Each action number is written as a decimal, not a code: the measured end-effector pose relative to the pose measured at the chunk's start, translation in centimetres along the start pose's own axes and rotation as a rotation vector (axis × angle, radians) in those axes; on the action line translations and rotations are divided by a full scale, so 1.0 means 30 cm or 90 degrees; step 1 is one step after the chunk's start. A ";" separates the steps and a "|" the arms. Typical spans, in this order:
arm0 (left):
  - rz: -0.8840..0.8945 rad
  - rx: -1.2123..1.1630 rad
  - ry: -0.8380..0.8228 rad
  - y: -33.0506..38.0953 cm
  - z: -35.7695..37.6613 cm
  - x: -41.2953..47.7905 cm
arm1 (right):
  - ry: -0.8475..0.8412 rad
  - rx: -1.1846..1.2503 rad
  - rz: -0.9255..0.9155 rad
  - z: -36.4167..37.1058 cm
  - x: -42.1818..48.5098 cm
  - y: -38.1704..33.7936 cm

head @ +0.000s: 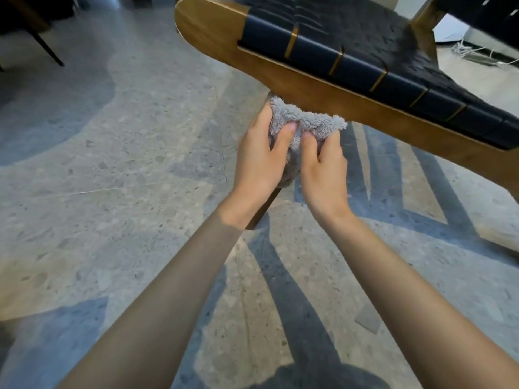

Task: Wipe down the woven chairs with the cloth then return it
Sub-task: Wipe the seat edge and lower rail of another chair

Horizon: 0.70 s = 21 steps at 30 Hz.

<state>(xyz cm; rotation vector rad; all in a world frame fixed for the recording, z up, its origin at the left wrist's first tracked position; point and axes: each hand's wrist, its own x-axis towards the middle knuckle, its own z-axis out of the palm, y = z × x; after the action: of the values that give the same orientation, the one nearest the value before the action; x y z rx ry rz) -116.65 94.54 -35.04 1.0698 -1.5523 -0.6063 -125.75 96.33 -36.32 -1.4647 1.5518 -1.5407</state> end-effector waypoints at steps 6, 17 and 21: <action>-0.007 0.000 -0.032 -0.085 -0.009 -0.027 | -0.001 0.034 -0.014 0.062 -0.039 0.063; -0.202 -0.019 -0.124 -0.404 -0.043 -0.179 | -0.184 0.075 0.133 0.199 -0.133 0.324; -0.282 0.031 -0.160 -0.489 -0.054 -0.232 | -0.292 -0.010 0.272 0.239 -0.142 0.378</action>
<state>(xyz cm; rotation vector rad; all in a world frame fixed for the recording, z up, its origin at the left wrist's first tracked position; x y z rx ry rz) -110.62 94.13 -50.19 1.4336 -1.5539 -1.0420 -121.80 94.96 -49.78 -1.2721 1.4702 -0.8765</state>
